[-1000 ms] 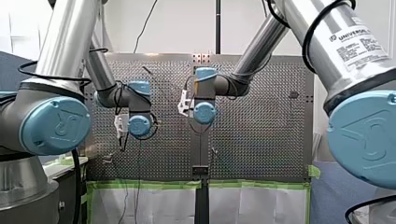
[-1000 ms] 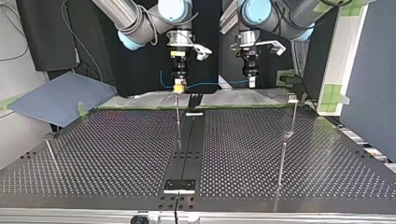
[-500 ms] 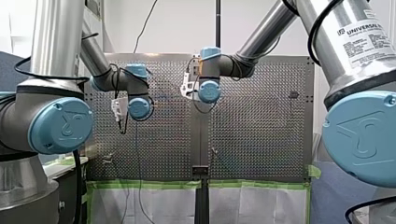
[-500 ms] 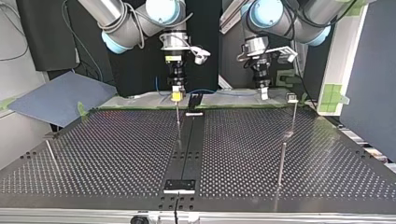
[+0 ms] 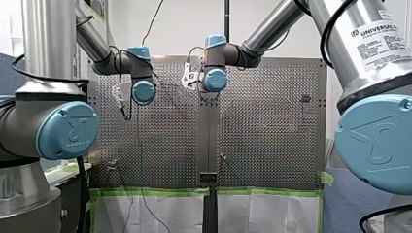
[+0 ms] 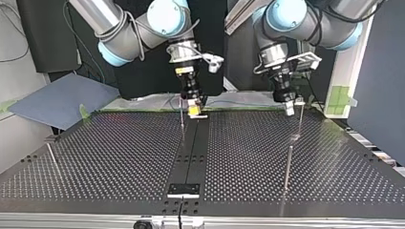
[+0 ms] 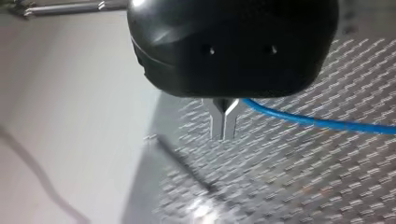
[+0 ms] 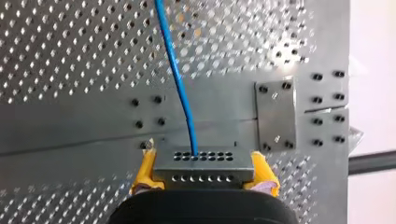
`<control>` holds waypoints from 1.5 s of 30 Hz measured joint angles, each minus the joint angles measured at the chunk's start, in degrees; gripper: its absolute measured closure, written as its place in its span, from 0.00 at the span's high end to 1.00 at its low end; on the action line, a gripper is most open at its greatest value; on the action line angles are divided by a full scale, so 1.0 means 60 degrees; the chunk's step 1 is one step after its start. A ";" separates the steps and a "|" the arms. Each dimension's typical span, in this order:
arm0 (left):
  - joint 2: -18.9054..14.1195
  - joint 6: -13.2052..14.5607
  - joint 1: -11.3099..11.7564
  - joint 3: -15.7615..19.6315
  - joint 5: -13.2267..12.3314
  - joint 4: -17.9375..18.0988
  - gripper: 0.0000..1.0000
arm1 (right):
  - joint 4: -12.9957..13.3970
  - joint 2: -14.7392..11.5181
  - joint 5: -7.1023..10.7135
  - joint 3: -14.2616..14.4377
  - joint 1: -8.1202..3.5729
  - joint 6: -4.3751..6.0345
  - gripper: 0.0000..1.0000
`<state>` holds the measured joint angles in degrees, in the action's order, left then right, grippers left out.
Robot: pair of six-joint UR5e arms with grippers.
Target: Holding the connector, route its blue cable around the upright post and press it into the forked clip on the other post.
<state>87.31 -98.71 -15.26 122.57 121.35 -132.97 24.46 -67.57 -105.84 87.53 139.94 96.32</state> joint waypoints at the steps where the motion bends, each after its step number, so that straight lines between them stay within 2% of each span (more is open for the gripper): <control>1: -0.0115 -0.0036 0.0063 -0.0106 0.0018 -0.0120 0.02 | -0.0085 0.0000 0.0058 -0.0085 -0.0003 0.0001 0.00; 9: -0.0423 -0.0325 0.0385 -0.0529 -0.0197 -0.0793 0.02 | -0.0916 0.0002 0.0215 -0.0916 -0.0009 -0.0031 0.00; 23: -0.0406 -0.0831 0.0906 -0.1666 -0.1092 -0.1321 0.02 | -0.2223 0.0012 0.0713 -0.2320 -0.0177 0.0023 0.00; 29: -0.0118 -0.0956 0.1157 -0.2131 -0.1361 -0.1623 0.02 | -0.2349 0.0029 0.0912 -0.2897 -0.0328 0.0031 0.00; 33: 0.0207 -0.1131 0.1391 -0.2496 -0.1532 -0.1712 0.02 | -0.2368 0.0056 0.1074 -0.3083 -0.0434 0.0032 0.00; 39: 0.0368 -0.1500 0.1991 -0.2729 -0.2052 -0.1753 0.02 | -0.2431 0.0141 0.1262 -0.3283 -0.0551 0.0014 0.00; 45: 0.0584 -0.1748 0.2606 -0.2851 -0.2660 -0.1781 0.02 | -0.2688 0.0490 0.1342 -0.3600 -0.0568 -0.0075 0.00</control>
<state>90.82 -109.20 0.38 105.46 105.38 -143.66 8.33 -64.63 -97.79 65.93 136.53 95.87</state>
